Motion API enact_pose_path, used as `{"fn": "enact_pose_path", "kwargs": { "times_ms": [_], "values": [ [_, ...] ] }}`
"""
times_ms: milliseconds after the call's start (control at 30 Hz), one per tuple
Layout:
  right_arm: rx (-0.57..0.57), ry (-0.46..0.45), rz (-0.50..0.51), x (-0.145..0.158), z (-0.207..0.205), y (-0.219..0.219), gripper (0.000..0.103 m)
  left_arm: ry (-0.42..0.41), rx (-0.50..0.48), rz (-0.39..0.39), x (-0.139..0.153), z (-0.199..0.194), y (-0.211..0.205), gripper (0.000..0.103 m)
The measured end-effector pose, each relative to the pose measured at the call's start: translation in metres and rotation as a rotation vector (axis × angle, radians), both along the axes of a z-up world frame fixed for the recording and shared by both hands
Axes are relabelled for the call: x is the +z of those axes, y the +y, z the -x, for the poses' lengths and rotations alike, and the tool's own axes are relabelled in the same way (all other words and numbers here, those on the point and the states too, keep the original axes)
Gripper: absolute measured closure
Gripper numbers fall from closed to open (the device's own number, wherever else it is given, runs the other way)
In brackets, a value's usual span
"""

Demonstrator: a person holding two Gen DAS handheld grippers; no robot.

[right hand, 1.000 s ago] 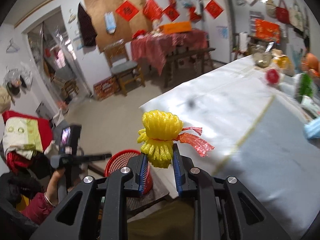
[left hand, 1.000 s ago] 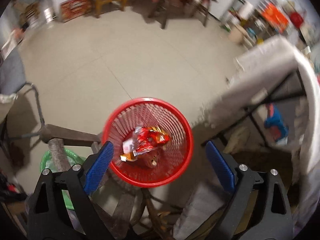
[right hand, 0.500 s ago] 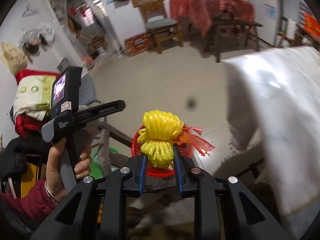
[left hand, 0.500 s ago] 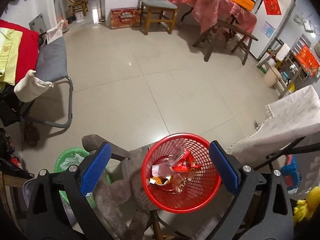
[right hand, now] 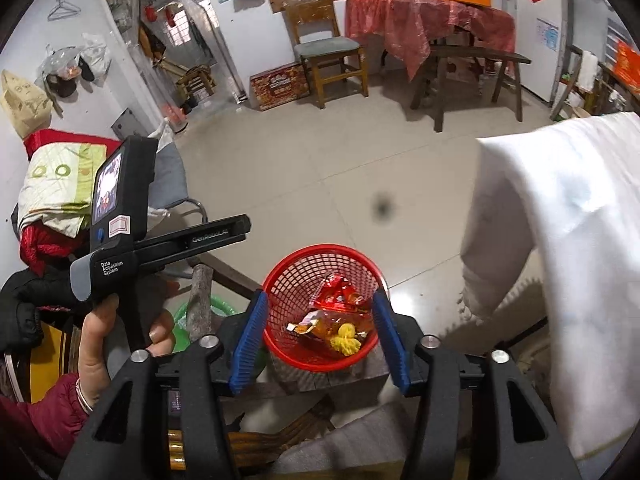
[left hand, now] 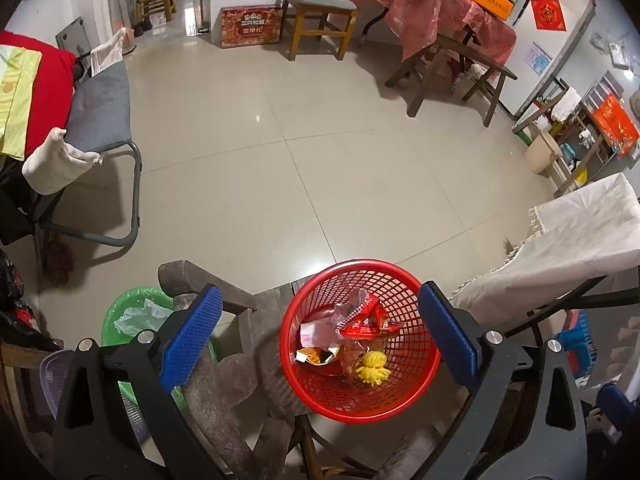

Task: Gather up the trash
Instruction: 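Carry the chip bag to the red basket and open the left gripper while the right drops the yarn ball, then move both grippers back over the table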

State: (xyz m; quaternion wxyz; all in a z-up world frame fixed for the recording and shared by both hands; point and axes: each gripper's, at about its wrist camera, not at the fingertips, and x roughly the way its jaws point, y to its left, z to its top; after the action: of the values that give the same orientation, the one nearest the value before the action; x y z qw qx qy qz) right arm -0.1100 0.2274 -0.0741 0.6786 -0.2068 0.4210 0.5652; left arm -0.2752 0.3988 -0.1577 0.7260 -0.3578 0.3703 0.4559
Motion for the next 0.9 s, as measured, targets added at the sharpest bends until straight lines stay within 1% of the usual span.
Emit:
{"fn": "enact_pose_path", "kwargs": {
  "times_ms": [200, 267, 400, 500, 600, 767, 800, 833, 900],
  "values": [
    [-0.052, -0.024, -0.054, 0.019, -0.003, -0.024, 0.042, 0.002, -0.012, -0.034, 0.007, -0.004, -0.008, 0.008],
    [-0.075, -0.048, -0.080, 0.028, -0.003, -0.036, 0.037, 0.006, -0.026, -0.062, 0.012, -0.007, -0.014, 0.008],
    [-0.121, -0.089, -0.126, 0.046, -0.004, -0.060, 0.034, 0.004, -0.062, -0.128, 0.027, -0.014, -0.028, 0.008],
    [-0.170, -0.127, -0.158, 0.060, -0.006, -0.084, 0.029, -0.010, -0.116, -0.181, 0.042, -0.024, -0.048, 0.008],
    [-0.223, -0.159, -0.190, 0.072, -0.008, -0.110, 0.025, -0.029, -0.172, -0.215, 0.055, -0.034, -0.068, 0.008],
    [-0.325, -0.217, -0.233, 0.089, -0.010, -0.159, 0.019, -0.066, -0.308, -0.285, 0.077, -0.055, -0.119, 0.007],
    [-0.348, -0.226, -0.242, 0.093, -0.011, -0.170, 0.017, -0.074, -0.337, -0.294, 0.081, -0.059, -0.129, 0.007],
    [-0.370, -0.236, -0.252, 0.096, -0.012, -0.180, 0.012, -0.081, -0.363, -0.300, 0.084, -0.062, -0.138, 0.007],
    [-0.425, -0.270, -0.281, 0.104, -0.013, -0.207, 0.008, -0.101, -0.428, -0.314, 0.092, -0.069, -0.160, 0.007]
  ]
}}
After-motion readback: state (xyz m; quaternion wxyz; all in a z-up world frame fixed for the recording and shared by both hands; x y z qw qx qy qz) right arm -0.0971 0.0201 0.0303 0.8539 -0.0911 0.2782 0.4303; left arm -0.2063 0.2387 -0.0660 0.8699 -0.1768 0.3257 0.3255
